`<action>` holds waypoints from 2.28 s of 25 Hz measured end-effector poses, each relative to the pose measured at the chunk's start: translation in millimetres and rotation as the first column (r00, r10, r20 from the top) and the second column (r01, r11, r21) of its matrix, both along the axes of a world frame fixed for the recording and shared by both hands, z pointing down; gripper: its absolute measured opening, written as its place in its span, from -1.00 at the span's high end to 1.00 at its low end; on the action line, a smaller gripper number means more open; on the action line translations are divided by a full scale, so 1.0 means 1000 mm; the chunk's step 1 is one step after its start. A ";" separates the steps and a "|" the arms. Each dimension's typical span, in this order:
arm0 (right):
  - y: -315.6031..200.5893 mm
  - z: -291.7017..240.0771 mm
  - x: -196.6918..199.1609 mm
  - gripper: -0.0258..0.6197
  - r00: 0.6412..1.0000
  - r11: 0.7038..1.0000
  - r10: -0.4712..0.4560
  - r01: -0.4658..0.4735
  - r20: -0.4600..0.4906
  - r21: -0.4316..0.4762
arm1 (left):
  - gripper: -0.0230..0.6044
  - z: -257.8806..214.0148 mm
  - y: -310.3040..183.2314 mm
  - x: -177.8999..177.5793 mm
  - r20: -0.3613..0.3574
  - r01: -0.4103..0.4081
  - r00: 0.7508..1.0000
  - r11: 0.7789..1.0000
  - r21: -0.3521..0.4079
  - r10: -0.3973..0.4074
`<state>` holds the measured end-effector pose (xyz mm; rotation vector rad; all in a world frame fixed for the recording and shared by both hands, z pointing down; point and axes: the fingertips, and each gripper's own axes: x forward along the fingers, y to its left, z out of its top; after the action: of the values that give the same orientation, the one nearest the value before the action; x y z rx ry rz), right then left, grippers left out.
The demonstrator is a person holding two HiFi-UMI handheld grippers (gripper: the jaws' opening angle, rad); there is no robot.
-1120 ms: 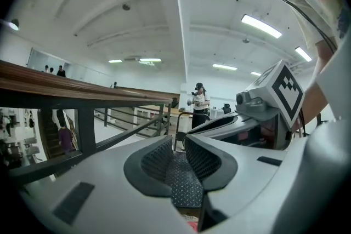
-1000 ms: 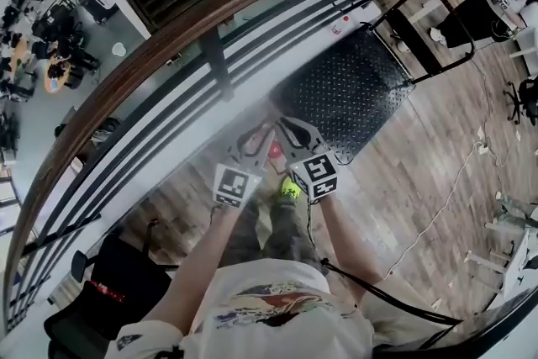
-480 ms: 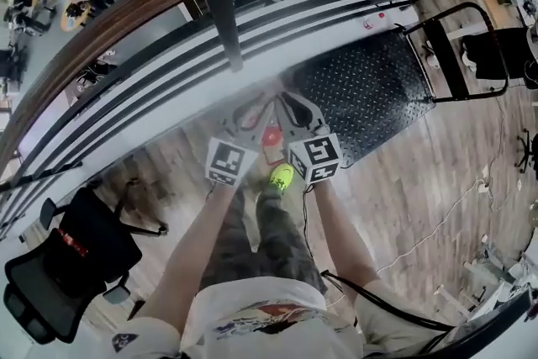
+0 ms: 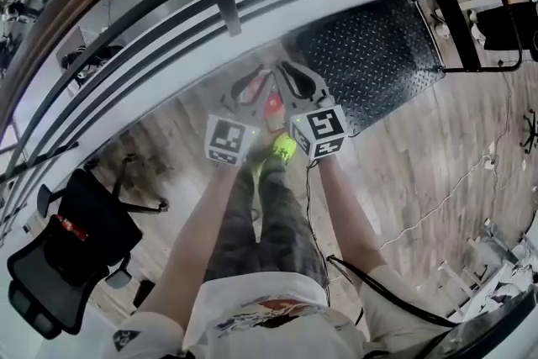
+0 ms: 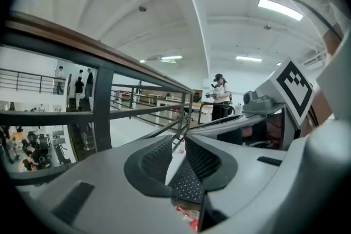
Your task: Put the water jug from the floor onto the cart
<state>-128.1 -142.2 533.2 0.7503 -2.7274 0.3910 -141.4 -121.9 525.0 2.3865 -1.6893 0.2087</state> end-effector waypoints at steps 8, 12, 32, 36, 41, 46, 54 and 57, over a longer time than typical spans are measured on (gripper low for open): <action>0.011 0.048 0.012 0.72 0.998 1.000 0.018 -0.018 -0.063 0.008 | 0.73 0.048 0.014 0.009 0.008 -0.045 0.999 0.998 -0.035 0.046; 0.015 0.082 0.021 0.62 0.998 1.000 -0.002 0.001 -0.067 -0.027 | 0.65 0.083 0.019 0.014 0.005 -0.026 1.000 0.997 -0.071 0.027; 0.018 0.229 0.021 0.54 0.972 0.991 -0.117 0.103 -0.203 -0.080 | 0.51 0.231 0.023 -0.002 -0.002 0.183 0.982 0.961 -0.206 -0.187; 0.014 0.249 0.023 0.54 0.969 0.991 -0.109 0.090 -0.222 -0.095 | 0.50 0.261 0.026 -0.005 -0.002 0.178 0.983 0.950 -0.255 -0.185; 0.010 0.273 0.024 0.49 0.960 0.989 -0.122 0.095 -0.254 -0.116 | 0.48 0.283 0.026 -0.014 -0.013 0.207 0.976 0.938 -0.279 -0.219; 0.002 0.295 0.022 0.48 0.949 0.989 -0.125 0.095 -0.289 -0.118 | 0.48 0.305 0.022 -0.015 -0.025 0.191 0.978 0.933 -0.305 -0.209; -0.004 0.319 0.020 0.48 0.946 0.983 -0.145 0.104 -0.290 -0.153 | 0.48 0.331 0.017 -0.020 -0.026 0.210 0.973 0.922 -0.324 -0.231; -0.005 0.328 0.018 0.48 0.944 0.981 -0.149 0.103 -0.296 -0.165 | 0.49 0.343 0.018 -0.022 -0.033 0.211 0.971 0.916 -0.342 -0.236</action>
<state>-110.1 -147.1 861.5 0.5415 -2.4082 0.4045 -163.6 -103.9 867.8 1.9162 -1.7166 0.3375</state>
